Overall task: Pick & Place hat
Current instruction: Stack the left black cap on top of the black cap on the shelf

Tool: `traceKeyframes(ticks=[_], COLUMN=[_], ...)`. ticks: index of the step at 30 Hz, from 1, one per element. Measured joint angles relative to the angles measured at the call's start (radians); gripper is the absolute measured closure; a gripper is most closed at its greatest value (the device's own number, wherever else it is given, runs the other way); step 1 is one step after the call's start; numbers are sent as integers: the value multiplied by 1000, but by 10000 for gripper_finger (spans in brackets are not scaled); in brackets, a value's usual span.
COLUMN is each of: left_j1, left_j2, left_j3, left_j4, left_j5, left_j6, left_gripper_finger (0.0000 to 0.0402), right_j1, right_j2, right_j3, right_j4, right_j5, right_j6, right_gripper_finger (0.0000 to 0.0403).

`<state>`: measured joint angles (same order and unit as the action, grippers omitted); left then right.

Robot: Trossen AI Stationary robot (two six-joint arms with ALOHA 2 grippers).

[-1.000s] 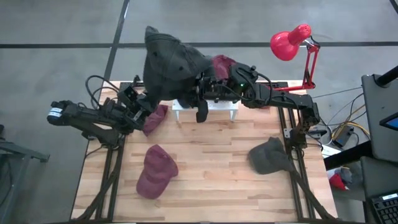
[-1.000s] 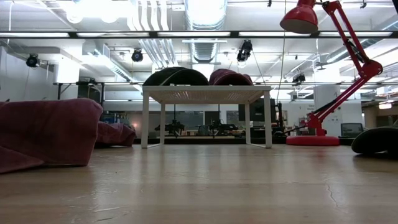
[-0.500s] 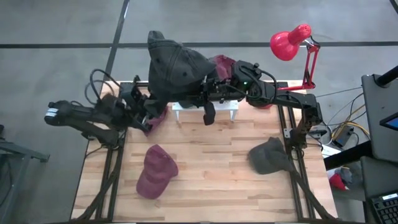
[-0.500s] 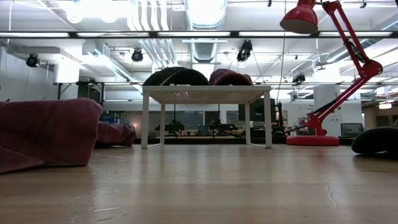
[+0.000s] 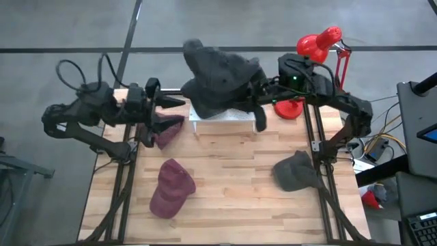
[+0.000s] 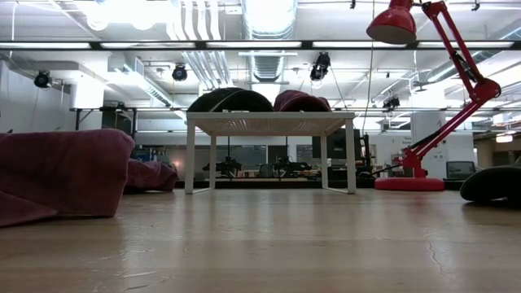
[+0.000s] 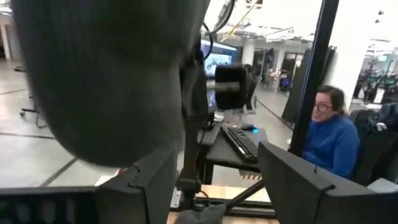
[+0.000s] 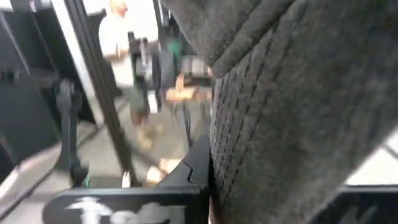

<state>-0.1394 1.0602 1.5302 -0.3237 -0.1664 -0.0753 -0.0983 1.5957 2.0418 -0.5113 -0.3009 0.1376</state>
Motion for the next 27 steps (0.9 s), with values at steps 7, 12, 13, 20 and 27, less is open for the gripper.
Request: traceKeyframes(ticks=[7, 12, 13, 20, 27], left_j1=[0, 0, 0, -20, -50], left_j2=[-1, 1, 5, 58, 127], left_j3=[79, 96, 92, 87, 87], left_j4=[-87, -165, -164, -153, -84], left_j5=[24, 113, 132, 223, 305], left_j6=[37, 68, 79, 182, 214], left_gripper_finger=[177, 177, 177, 177, 177], right_j1=[9, 77, 89, 125, 161], right_j2=[-73, -80, -80, -61, -55], right_j3=[-1, -3, -3, -24, -108], right_j4=[-355, -455, -462, -512, -532], right_j5=[-169, -229, -239, -254, -260], right_j6=[-137, -201, -202, -179, -157], right_gripper_finger=[394, 394, 394, 394, 394])
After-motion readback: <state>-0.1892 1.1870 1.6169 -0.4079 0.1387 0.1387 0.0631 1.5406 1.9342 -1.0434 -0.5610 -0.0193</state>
